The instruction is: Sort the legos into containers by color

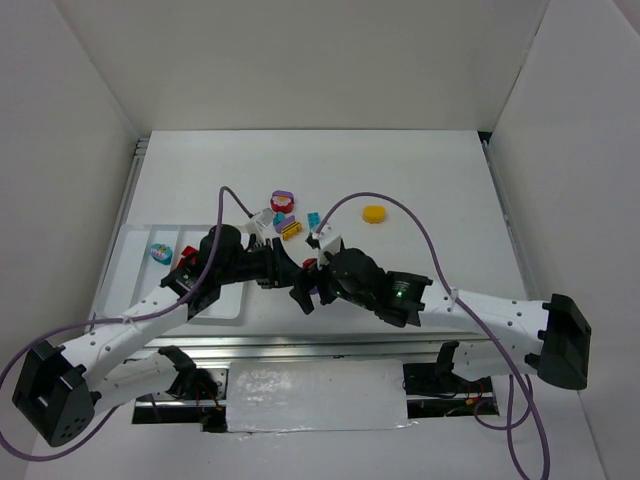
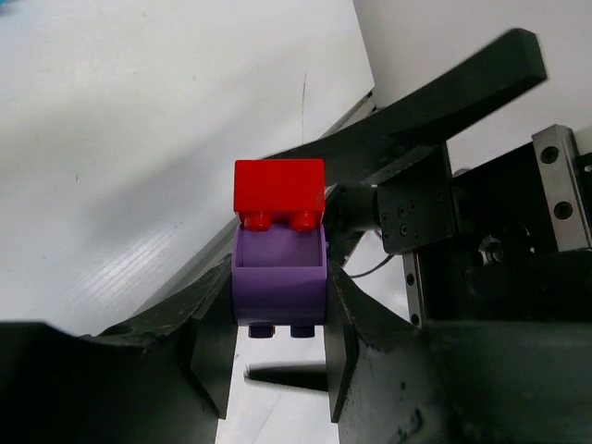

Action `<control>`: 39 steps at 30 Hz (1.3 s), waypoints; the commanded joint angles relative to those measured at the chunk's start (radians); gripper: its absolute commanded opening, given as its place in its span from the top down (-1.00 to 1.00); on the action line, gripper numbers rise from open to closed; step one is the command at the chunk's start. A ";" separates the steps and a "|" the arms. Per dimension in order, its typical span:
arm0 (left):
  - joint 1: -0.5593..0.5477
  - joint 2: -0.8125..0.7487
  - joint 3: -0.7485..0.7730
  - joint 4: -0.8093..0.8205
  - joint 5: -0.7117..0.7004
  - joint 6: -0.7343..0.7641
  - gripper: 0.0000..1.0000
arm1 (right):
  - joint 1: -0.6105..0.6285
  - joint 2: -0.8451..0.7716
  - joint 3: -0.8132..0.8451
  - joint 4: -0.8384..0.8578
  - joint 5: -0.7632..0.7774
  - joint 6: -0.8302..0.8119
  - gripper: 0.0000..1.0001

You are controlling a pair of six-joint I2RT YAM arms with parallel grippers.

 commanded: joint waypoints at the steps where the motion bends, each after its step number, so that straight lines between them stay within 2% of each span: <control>1: -0.030 -0.040 0.073 -0.045 0.036 0.117 1.00 | -0.013 -0.035 -0.028 0.124 -0.070 -0.005 -0.99; 3: -0.029 -0.059 0.109 -0.097 0.022 0.175 1.00 | -0.048 -0.103 -0.063 0.144 -0.211 -0.044 -0.99; 4: -0.029 -0.065 0.115 -0.112 0.022 0.231 1.00 | -0.063 -0.129 -0.080 0.147 -0.356 -0.054 -0.99; 8: -0.032 -0.115 0.078 -0.005 0.236 0.285 1.00 | -0.173 -0.299 -0.142 0.118 -0.599 -0.081 -0.99; 9: -0.035 -0.131 0.069 0.016 0.260 0.291 1.00 | -0.236 -0.327 -0.148 0.107 -0.648 -0.078 -0.99; 10: -0.035 -0.146 0.058 0.044 0.277 0.305 1.00 | -0.268 -0.380 -0.162 0.110 -0.751 -0.071 -0.99; 12: -0.039 -0.189 0.037 0.064 0.317 0.322 1.00 | -0.309 -0.420 -0.174 0.139 -0.843 -0.041 -0.99; 17: -0.047 -0.241 0.009 0.146 0.354 0.301 1.00 | -0.321 -0.430 -0.136 0.198 -1.000 0.027 -0.91; 22: -0.053 -0.246 -0.026 0.249 0.412 0.253 1.00 | -0.321 -0.342 -0.084 0.250 -1.035 0.086 -0.86; 25: -0.056 -0.251 -0.029 0.251 0.403 0.259 1.00 | -0.319 -0.304 -0.080 0.297 -1.078 0.120 -0.80; 28: -0.058 -0.248 -0.031 0.246 0.407 0.264 1.00 | -0.321 -0.289 -0.082 0.334 -1.074 0.137 -0.17; 29: -0.058 -0.248 -0.029 0.243 0.400 0.265 1.00 | -0.319 -0.287 -0.084 0.340 -1.071 0.133 0.87; 30: -0.058 -0.249 -0.028 0.239 0.397 0.273 1.00 | -0.321 -0.288 -0.088 0.333 -1.027 0.134 1.00; 33: -0.058 -0.263 -0.009 0.178 0.354 0.313 1.00 | -0.332 -0.333 -0.117 0.301 -0.958 0.099 1.00; 34: -0.058 -0.278 0.015 0.095 0.316 0.330 1.00 | -0.342 -0.354 -0.134 0.293 -0.872 0.085 1.00; 35: -0.058 -0.287 0.027 0.047 0.207 0.343 1.00 | -0.358 -0.376 -0.152 0.273 -0.820 0.085 1.00; 38: -0.055 -0.321 0.084 -0.154 0.005 0.373 1.00 | -0.469 -0.465 -0.235 0.252 -0.605 0.125 1.00; 39: -0.053 -0.324 0.101 -0.204 -0.153 0.368 1.00 | -0.490 -0.480 -0.252 0.236 -0.542 0.143 1.00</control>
